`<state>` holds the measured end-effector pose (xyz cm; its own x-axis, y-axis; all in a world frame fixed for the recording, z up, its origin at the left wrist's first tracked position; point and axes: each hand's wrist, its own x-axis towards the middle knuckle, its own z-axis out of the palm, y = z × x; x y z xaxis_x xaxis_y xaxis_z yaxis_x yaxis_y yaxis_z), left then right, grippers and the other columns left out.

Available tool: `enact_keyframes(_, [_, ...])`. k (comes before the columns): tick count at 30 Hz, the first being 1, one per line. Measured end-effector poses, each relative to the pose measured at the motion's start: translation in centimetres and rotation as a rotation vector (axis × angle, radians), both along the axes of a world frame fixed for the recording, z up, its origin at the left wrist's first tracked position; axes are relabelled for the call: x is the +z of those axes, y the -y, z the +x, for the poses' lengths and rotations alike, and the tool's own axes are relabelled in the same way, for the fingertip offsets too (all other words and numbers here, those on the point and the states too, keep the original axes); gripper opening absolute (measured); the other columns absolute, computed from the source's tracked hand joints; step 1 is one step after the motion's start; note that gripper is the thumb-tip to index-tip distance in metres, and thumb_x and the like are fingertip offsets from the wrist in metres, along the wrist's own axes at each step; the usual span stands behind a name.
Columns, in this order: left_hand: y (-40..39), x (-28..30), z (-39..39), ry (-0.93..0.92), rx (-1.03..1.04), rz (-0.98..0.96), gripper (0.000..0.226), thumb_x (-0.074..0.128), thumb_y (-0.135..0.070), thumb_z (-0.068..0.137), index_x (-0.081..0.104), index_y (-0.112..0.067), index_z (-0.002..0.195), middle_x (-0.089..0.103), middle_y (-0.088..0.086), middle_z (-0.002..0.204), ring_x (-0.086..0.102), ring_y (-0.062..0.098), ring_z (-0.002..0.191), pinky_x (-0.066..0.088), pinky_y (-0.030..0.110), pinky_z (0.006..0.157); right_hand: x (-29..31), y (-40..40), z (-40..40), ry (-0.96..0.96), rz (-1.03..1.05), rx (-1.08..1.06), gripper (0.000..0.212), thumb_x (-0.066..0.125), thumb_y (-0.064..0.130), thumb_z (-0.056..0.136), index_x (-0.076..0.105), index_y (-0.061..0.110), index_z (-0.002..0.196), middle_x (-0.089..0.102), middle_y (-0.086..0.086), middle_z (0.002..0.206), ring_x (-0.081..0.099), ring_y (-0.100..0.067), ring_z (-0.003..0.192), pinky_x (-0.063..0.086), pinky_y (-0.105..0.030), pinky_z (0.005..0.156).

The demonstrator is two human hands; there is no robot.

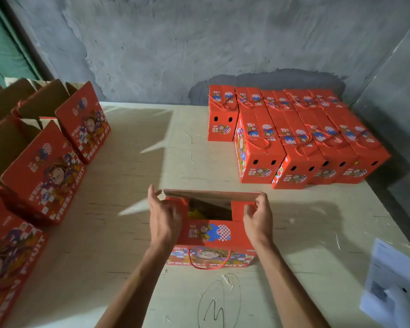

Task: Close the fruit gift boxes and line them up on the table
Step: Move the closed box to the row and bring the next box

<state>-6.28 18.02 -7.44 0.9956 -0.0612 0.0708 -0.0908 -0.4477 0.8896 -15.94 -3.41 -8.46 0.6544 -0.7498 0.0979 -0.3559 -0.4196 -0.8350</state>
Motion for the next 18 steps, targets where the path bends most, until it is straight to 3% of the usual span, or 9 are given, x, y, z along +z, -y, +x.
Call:
enact_keyframes(2, [-0.4,-0.1,0.1,0.002,-0.014,-0.092,0.048,0.040,-0.026,0.099,0.042,-0.021,0.147,0.056,0.005,0.140,0.057,0.021,0.122,0.045,0.043,0.107,-0.1,0.2,-0.3,0.068,0.069,0.010,0.028,0.064,0.012,0.096,0.059,0.022,0.121,0.069,-0.004,0.120,0.069,-0.011,0.102,0.057,-0.027,0.084])
enact_keyframes(4, [-0.9,-0.2,0.2,-0.043,-0.020,-0.228,0.040,0.032,-0.038,0.097,0.060,-0.027,0.122,0.069,0.002,0.114,0.065,0.021,0.105,0.052,0.048,0.096,-0.1,0.2,-0.7,0.081,0.135,0.053,0.025,0.061,0.036,0.092,0.057,0.032,0.116,0.071,0.001,0.106,0.067,-0.002,0.076,0.055,-0.027,0.069])
enact_keyframes(6, [-1.3,-0.5,0.3,-0.054,-0.019,-0.291,0.039,0.032,-0.048,0.097,0.065,-0.028,0.107,0.071,-0.006,0.099,0.067,0.016,0.095,0.053,0.043,0.084,-0.3,0.1,-1.1,0.051,0.106,0.117,0.043,0.055,0.062,0.088,0.050,0.035,0.122,0.067,0.005,0.112,0.065,-0.006,0.088,0.052,-0.033,0.080])
enact_keyframes(9, [-1.3,-0.6,0.3,-0.025,-0.036,-0.216,0.036,0.046,-0.062,0.094,0.062,-0.031,0.105,0.070,-0.014,0.096,0.064,-0.002,0.088,0.045,0.020,0.074,-0.3,-0.2,-1.3,-0.006,0.051,0.151,0.074,0.048,0.090,0.080,0.042,0.035,0.129,0.061,0.008,0.125,0.061,-0.013,0.109,0.051,-0.038,0.091])
enact_keyframes(13, [-1.8,-1.0,0.5,-0.048,-0.085,-0.151,0.040,0.067,-0.061,0.085,0.058,-0.035,0.115,0.069,-0.009,0.101,0.067,0.003,0.089,0.052,0.027,0.077,-0.3,0.3,-1.5,0.038,0.114,0.159,0.066,0.061,0.083,0.078,0.049,0.036,0.124,0.070,0.005,0.117,0.067,-0.012,0.105,0.057,-0.039,0.089])
enact_keyframes(15, [-2.2,-1.4,0.5,-0.018,-0.124,-0.126,0.034,0.075,-0.051,0.087,0.061,-0.035,0.113,0.067,-0.014,0.108,0.065,0.000,0.093,0.053,0.030,0.081,-0.5,0.9,-2.2,0.038,0.119,0.186,0.061,0.071,0.077,0.076,0.054,0.041,0.122,0.069,0.015,0.120,0.065,-0.003,0.109,0.055,-0.029,0.089])
enact_keyframes(18, [-2.5,-2.1,0.5,0.085,-0.179,-0.053,0.027,0.077,-0.046,0.086,0.067,-0.034,0.108,0.059,-0.015,0.127,0.054,-0.005,0.113,0.049,0.034,0.099,-0.7,1.5,-3.0,0.051,0.077,0.248,0.059,0.078,0.071,0.075,0.059,0.041,0.122,0.059,0.031,0.129,0.052,0.011,0.123,0.045,-0.014,0.096])
